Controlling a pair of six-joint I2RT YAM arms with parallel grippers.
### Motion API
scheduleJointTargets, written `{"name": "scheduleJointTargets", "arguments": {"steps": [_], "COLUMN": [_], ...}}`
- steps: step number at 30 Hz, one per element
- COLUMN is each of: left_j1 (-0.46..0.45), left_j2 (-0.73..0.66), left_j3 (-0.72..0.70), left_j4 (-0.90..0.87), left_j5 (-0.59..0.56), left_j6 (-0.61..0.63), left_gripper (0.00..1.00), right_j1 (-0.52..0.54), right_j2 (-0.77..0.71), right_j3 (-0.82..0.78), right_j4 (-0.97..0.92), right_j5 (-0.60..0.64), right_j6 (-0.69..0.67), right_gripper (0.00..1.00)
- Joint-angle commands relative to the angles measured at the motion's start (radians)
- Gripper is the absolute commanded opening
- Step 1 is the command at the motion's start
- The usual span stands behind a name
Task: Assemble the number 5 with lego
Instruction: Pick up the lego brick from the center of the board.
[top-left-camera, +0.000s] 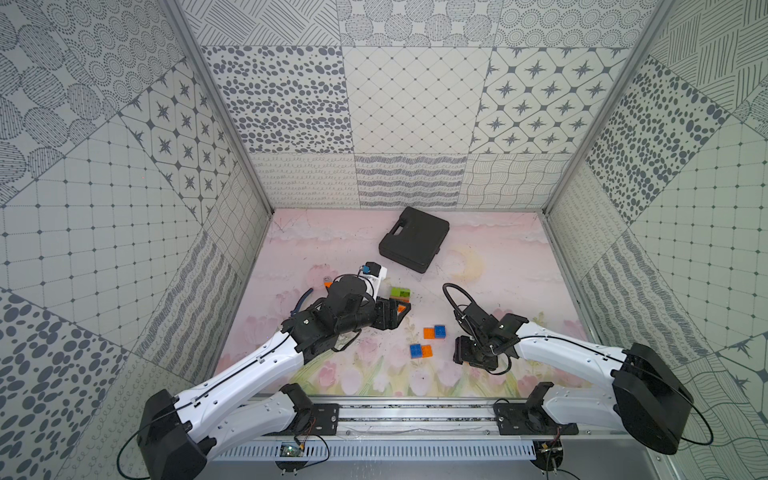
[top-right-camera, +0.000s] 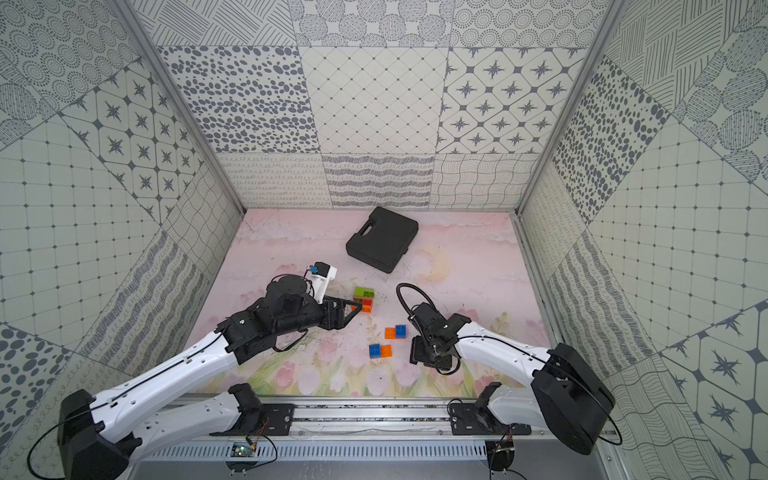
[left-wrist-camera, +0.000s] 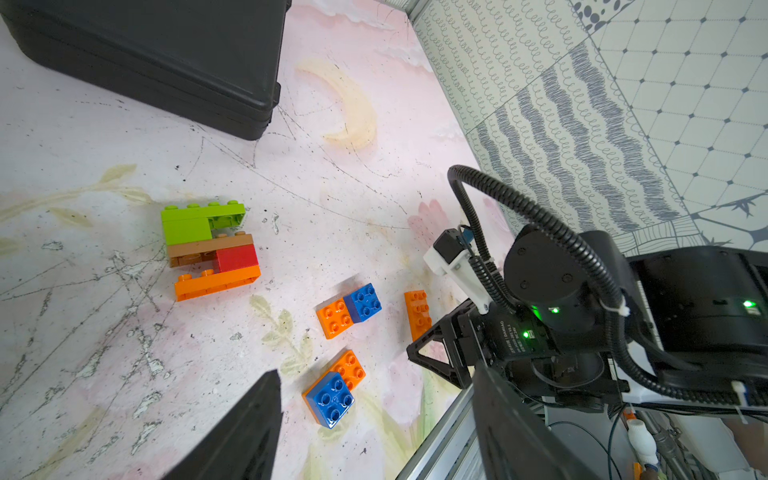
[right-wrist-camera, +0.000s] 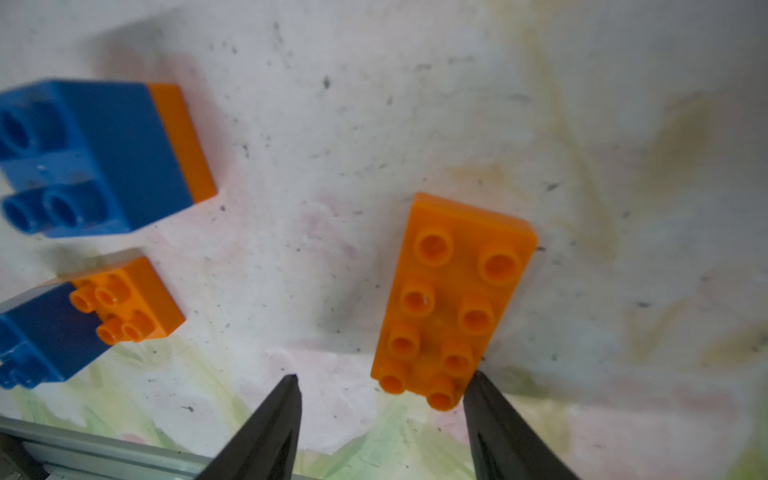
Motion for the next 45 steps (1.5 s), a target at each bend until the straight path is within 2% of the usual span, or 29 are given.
{"name": "scheduleJointTargets", "arguments": {"steps": [1,6,10,13,17,20,23,29,32,36,45], "left_j1": [-0.004,-0.004,-0.004,-0.004,-0.005,-0.015,-0.032,-0.052,-0.052,-0.05,-0.05], "left_j2": [-0.018,-0.041,-0.059,-0.055,-0.012,0.017,0.028,0.012,-0.014,-0.037,-0.049], "left_j3": [-0.006,-0.006,-0.012,-0.013,-0.001,0.009,0.012,0.004,-0.008,-0.014,-0.026], "left_j4": [0.016,0.001,-0.009,-0.004,0.006,0.003,-0.008,-0.039,-0.043,-0.064,-0.068], "left_j5": [-0.005,-0.017,-0.024,-0.01,0.032,0.029,0.002,-0.074,-0.124,-0.169,-0.205], "left_j6": [-0.005,-0.004,-0.003,0.004,0.009,0.006,0.003,0.006,0.008,0.017,0.006], "left_gripper": [0.76,0.76,0.76,0.76,0.76,0.77,0.78,0.89,0.99,1.0,1.0], "right_j1": [0.008,0.024,0.039,0.026,-0.011,-0.038,-0.037,-0.037,-0.039,-0.039,-0.041], "right_j2": [0.052,0.087,-0.048,-0.129,-0.09,-0.005,0.06,0.12,0.153,0.202,0.296], "right_j3": [0.02,0.094,0.126,0.11,0.135,0.168,0.18,0.171,0.172,0.188,0.198], "right_j4": [0.115,0.134,0.055,0.021,-0.065,-0.106,-0.069,0.005,0.019,0.007,0.022], "right_j5": [-0.046,-0.027,0.132,0.199,0.252,0.272,0.216,0.18,0.185,0.199,0.184], "right_j6": [0.008,-0.072,-0.135,-0.232,-0.335,-0.294,-0.255,-0.193,-0.18,-0.168,-0.152], "right_gripper": [0.66,0.66,0.67,0.72,0.8,0.87,0.9,0.87,0.86,0.81,0.79]}}
